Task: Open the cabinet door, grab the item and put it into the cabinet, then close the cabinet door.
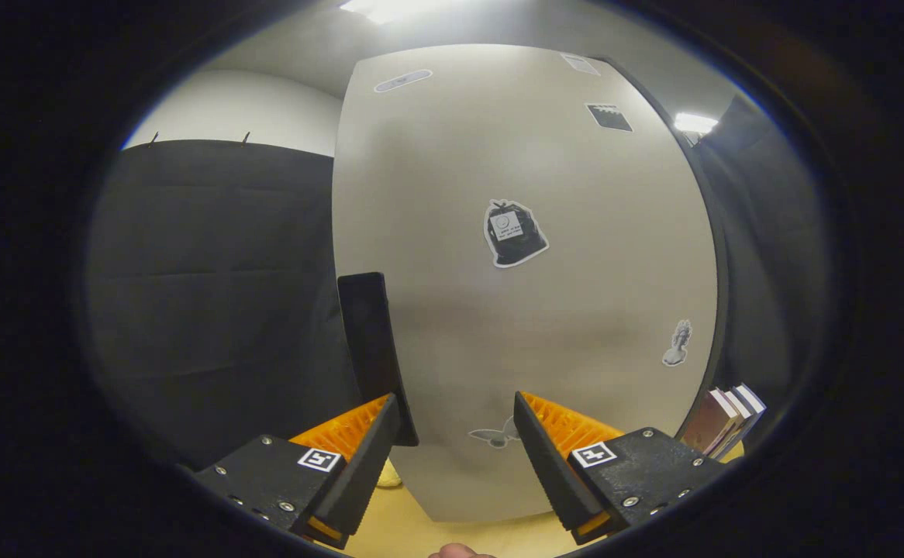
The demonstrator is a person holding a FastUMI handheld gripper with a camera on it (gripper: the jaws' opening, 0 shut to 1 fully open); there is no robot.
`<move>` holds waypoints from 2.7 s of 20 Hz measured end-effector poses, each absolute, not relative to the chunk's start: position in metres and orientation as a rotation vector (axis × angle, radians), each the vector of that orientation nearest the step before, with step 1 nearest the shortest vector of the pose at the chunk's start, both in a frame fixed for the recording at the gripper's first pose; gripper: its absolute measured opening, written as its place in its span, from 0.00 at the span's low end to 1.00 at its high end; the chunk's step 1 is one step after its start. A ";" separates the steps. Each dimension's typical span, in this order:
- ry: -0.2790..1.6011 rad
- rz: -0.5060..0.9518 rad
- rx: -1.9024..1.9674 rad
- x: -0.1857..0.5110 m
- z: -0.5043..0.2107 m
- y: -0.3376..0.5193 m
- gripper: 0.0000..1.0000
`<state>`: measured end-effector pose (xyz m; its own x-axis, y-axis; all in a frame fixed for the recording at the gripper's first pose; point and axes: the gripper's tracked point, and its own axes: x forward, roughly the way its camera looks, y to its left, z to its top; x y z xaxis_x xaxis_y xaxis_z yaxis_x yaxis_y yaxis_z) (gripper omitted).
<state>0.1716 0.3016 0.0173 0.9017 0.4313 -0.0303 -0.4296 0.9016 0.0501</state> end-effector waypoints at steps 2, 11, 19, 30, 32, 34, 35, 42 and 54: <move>0.037 0.438 0.037 0.172 0.016 0.305 0.92; 0.042 0.386 0.021 0.178 0.007 0.303 0.92; 0.014 0.236 0.022 0.171 0.018 0.287 0.92; 0.008 0.093 0.046 0.121 0.010 0.249 0.92; 0.015 0.090 0.058 0.116 0.007 0.243 0.93; 0.022 0.083 0.057 0.113 0.002 0.236 0.92; 0.030 0.083 0.057 0.112 0.000 0.234 0.92; 0.029 0.101 0.043 0.103 0.000 0.231 0.92; 0.023 0.116 0.048 0.089 0.002 0.227 0.92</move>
<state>0.0888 0.2271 0.0023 0.9931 0.1160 -0.0198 -0.1149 0.9921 0.0495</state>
